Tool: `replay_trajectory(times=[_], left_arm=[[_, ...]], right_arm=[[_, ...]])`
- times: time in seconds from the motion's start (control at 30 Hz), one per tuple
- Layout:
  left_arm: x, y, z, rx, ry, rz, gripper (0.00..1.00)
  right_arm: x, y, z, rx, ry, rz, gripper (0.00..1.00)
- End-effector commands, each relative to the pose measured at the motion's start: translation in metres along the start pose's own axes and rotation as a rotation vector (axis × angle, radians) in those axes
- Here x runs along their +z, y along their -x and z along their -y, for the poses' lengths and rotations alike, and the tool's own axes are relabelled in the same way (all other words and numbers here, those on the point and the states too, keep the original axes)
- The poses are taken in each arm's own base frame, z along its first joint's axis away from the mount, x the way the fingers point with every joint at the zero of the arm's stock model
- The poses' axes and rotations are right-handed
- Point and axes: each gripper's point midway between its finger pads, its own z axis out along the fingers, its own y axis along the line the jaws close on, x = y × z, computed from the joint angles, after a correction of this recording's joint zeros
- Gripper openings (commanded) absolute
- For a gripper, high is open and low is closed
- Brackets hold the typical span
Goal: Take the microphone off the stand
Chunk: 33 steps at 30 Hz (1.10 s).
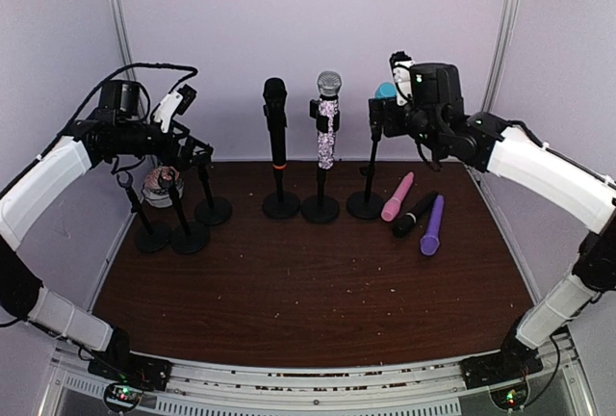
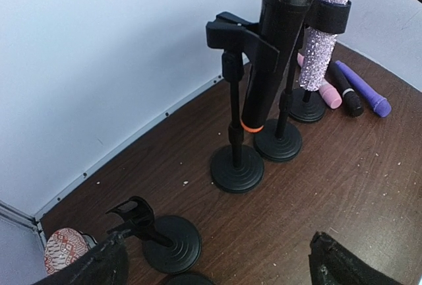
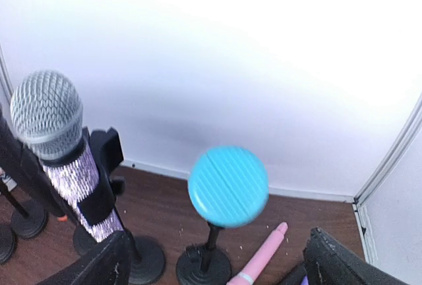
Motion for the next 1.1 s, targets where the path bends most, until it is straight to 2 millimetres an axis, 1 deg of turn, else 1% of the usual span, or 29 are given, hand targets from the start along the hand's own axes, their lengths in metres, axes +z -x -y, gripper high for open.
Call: replay_trajectory(times=[0.0, 0.07, 0.17, 0.3, 0.4, 0.5, 0.63, 0.73, 0.87, 1.07], left_arm=[[-0.013, 0.004, 0.007, -0.004, -0.021, 0.021, 0.98], [-0.016, 0.002, 0.010, 0.000, -0.026, 0.020, 0.98], [-0.019, -0.001, 0.013, 0.010, -0.026, 0.016, 0.98], [-0.021, -0.006, 0.016, 0.013, -0.031, 0.011, 0.98], [-0.020, -0.007, 0.017, 0.013, -0.038, 0.009, 0.98], [-0.020, -0.007, 0.019, 0.009, -0.049, 0.012, 0.98], [-0.019, -0.007, 0.021, 0.003, -0.063, 0.013, 0.98], [-0.017, -0.008, 0.021, -0.005, -0.067, 0.010, 0.98], [-0.014, -0.010, 0.020, -0.012, -0.070, 0.005, 0.98], [-0.013, -0.010, 0.017, -0.013, -0.059, 0.003, 0.98]], right_arm=[[0.024, 0.032, 0.006, -0.048, -0.156, 0.049, 0.93], [0.035, 0.038, 0.002, -0.056, -0.179, 0.042, 0.92], [0.045, 0.043, 0.000, -0.055, -0.216, 0.029, 0.90], [0.047, 0.042, 0.001, -0.042, -0.234, 0.027, 0.84], [0.046, 0.037, 0.003, -0.040, -0.242, 0.019, 0.79], [0.046, 0.029, 0.006, -0.052, -0.250, 0.005, 0.81], [0.043, 0.027, 0.012, -0.045, -0.242, -0.006, 0.86], [0.045, 0.025, 0.014, -0.031, -0.211, -0.022, 0.85], [0.049, 0.022, 0.017, -0.018, -0.187, -0.036, 0.77], [0.053, 0.021, 0.013, -0.022, -0.172, -0.049, 0.56]])
